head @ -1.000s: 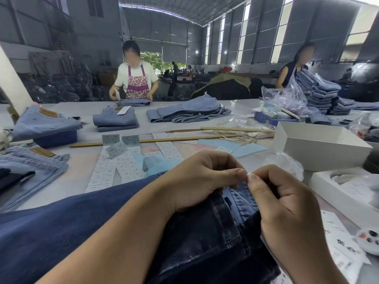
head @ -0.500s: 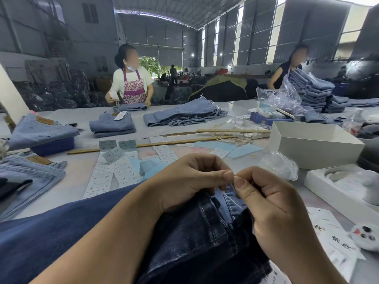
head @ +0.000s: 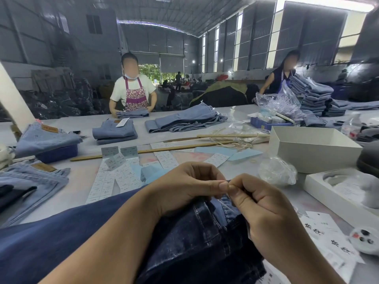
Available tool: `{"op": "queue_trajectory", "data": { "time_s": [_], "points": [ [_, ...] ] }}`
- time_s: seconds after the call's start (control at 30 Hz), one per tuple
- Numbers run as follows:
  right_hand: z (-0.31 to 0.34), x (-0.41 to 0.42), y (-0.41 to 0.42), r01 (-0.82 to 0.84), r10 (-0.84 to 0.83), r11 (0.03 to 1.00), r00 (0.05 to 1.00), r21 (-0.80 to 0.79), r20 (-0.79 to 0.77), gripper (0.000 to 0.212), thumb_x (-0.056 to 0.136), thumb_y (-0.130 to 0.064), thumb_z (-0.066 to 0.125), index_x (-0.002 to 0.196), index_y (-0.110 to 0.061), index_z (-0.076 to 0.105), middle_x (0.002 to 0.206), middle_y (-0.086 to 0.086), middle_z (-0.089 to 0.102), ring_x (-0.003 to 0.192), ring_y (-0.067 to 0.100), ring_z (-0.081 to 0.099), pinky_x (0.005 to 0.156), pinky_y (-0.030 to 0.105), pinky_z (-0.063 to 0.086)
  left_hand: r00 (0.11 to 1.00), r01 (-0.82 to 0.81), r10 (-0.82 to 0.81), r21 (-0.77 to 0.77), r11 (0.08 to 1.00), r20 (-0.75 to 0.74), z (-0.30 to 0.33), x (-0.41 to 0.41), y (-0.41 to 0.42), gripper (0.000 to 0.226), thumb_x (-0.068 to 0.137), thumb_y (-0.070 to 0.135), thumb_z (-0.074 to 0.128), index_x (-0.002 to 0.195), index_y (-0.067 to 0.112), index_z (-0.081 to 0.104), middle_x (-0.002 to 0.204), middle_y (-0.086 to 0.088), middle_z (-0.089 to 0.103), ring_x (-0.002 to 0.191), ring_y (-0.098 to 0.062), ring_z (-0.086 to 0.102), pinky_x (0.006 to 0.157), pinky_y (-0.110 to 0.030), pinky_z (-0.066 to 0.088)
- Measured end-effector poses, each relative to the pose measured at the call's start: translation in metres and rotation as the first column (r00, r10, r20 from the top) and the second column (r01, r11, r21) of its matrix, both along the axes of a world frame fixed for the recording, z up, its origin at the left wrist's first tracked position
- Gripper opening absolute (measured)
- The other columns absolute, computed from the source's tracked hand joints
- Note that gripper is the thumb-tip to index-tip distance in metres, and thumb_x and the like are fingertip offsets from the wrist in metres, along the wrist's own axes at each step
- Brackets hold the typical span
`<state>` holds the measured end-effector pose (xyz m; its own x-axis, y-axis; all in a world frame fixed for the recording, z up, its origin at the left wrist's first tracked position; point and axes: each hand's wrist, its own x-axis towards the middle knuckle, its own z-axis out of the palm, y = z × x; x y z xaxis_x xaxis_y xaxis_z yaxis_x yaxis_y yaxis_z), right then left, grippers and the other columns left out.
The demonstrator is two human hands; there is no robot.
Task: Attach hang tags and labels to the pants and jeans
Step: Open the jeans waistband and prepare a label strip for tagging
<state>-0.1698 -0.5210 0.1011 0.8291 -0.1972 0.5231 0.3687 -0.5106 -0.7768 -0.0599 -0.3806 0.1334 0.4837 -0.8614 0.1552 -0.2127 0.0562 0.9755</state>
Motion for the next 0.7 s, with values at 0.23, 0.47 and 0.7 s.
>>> {"op": "queue_trajectory", "data": {
  "time_s": [0.23,0.47,0.7],
  "points": [
    [0.003,-0.005,-0.008,0.045,-0.047,0.998,0.998,-0.044,-0.046,0.019,0.092,-0.018,0.062,0.076,-0.027,0.066,0.057,-0.016,0.056,0.050,0.001,0.050,0.048,0.010,0.035,0.980,-0.100,0.073,-0.143,0.985,-0.186,-0.003,0.004,0.000,0.012,0.080,0.019,0.068,0.068,0.018,0.070,0.064,-0.001,0.058,0.058,-0.011,0.050,0.058,-0.021,0.044],
    [-0.001,-0.016,-0.022,0.023,-0.051,0.995,0.956,-0.099,-0.287,0.024,0.089,-0.030,0.064,0.095,-0.053,0.064,0.088,-0.028,0.068,0.084,-0.006,0.063,0.074,0.019,0.047,0.953,-0.134,0.085,-0.151,0.980,-0.290,-0.006,0.008,-0.003,0.019,0.077,0.034,0.072,0.074,0.016,0.072,0.067,-0.001,0.059,0.058,-0.010,0.052,0.057,-0.020,0.046],
    [-0.004,-0.025,-0.025,0.139,-0.182,0.970,0.959,-0.202,-0.217,0.004,0.084,-0.038,0.068,0.088,-0.036,0.068,0.081,-0.034,0.061,0.072,-0.006,0.058,0.063,0.007,0.042,0.957,-0.135,0.094,-0.132,0.982,-0.275,-0.008,0.009,-0.003,0.019,0.083,0.030,0.063,0.074,0.015,0.072,0.067,-0.001,0.060,0.058,-0.010,0.053,0.056,-0.020,0.047]
  ]
}}
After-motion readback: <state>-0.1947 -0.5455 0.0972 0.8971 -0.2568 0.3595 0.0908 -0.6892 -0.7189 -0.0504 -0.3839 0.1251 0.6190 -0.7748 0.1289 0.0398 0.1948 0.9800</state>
